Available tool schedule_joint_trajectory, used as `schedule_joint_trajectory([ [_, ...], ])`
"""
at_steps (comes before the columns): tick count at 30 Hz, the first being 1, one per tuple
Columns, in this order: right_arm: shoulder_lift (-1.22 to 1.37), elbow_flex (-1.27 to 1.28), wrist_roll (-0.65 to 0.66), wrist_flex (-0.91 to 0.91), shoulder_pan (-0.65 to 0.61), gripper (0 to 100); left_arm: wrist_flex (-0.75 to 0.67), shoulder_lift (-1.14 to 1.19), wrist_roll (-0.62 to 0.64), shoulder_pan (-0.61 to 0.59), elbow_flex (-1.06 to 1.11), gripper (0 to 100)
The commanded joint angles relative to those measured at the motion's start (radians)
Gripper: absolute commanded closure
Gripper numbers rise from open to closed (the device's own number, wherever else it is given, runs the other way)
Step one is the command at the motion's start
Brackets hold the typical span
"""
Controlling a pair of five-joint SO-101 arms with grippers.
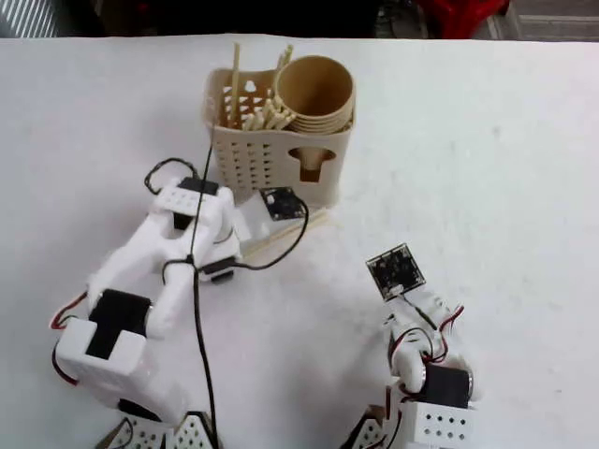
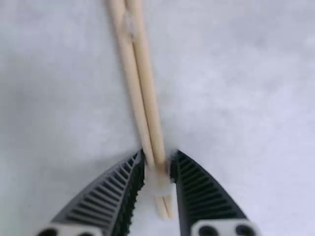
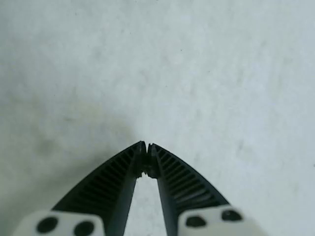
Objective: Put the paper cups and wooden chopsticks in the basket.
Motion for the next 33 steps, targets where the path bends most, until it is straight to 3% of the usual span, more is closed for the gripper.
schedule_joint_trajectory([
  [1,-0.005,0.006,-0.003,0.002,-0.001,97.8,0.034,0.002,-0.015,0.050,0.028,97],
  [14,-0.005,0.006,-0.003,0.002,-0.001,97.8,0.049,-0.027,-0.015,0.110,0.029,98],
  [22,-0.005,0.006,-0.003,0.002,-0.001,97.8,0.109,-0.364,0.002,0.114,0.006,98],
  [33,-0.005,0.006,-0.003,0.002,-0.002,97.8,0.158,-0.797,0.229,0.200,-0.012,98],
])
